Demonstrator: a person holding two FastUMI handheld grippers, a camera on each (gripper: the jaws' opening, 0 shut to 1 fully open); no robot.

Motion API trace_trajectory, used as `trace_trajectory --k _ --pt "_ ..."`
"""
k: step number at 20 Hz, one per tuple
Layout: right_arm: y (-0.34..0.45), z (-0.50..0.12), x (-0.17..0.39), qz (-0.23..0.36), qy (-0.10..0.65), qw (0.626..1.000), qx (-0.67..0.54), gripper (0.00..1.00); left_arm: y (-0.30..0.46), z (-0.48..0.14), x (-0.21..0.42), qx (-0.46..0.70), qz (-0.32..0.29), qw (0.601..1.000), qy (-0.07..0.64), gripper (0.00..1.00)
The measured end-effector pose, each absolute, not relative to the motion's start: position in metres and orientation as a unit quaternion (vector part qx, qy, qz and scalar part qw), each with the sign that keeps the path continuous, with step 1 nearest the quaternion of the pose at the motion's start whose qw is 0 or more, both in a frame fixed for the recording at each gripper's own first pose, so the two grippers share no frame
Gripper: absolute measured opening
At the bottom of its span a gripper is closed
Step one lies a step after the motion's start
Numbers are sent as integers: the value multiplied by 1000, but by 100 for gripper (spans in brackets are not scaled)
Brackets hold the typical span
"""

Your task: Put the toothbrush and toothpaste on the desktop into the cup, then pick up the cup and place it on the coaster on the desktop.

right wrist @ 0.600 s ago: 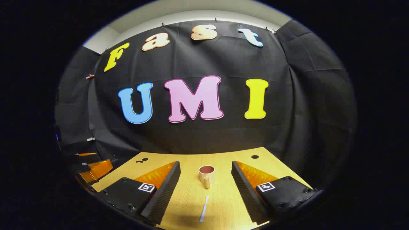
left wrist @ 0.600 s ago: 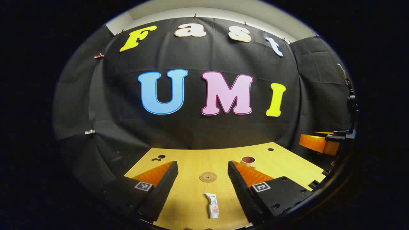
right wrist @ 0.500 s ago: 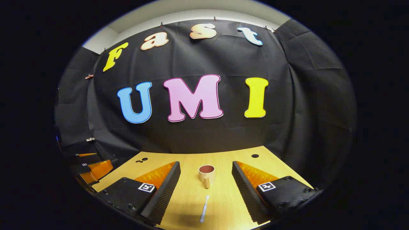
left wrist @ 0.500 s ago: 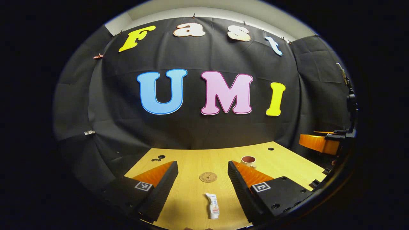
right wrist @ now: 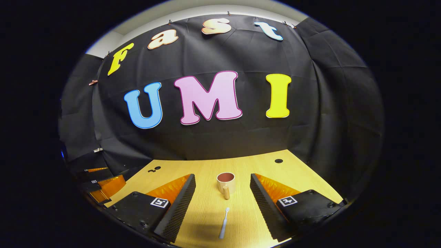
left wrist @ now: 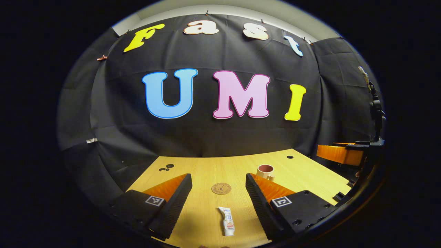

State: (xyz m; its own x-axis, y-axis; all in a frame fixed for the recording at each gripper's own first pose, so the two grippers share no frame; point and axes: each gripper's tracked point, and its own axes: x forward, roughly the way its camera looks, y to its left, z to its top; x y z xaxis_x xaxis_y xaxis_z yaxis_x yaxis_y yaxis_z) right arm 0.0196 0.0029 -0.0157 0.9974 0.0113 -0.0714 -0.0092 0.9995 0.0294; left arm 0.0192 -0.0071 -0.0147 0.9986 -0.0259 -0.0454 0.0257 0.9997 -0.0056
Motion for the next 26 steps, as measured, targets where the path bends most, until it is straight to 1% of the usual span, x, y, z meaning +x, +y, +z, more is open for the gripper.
trace_trajectory --k 6,8,10,12,15,18,26 --pt "3 -29 26 10 58 998 13 98 -7 -32 31 -9 -18 999 47 98" --pt "1 -39 28 11 75 997 15 98 -11 -58 39 -3 -25 997 75 97" --pt "-7 -54 32 9 104 994 18 98 -17 -102 56 -9 -29 993 117 98" --pt "-10 -60 34 14 117 993 20 98 -20 -131 67 -8 -26 989 145 98" --pt "-20 -70 42 19 136 990 18 98 -21 -169 82 10 -27 982 188 98" --pt "-32 -77 53 27 153 988 19 98 -31 -204 90 3 -32 973 230 98" --pt "-45 -107 85 77 208 975 24 98 -34 -278 102 -5 7 945 328 97"
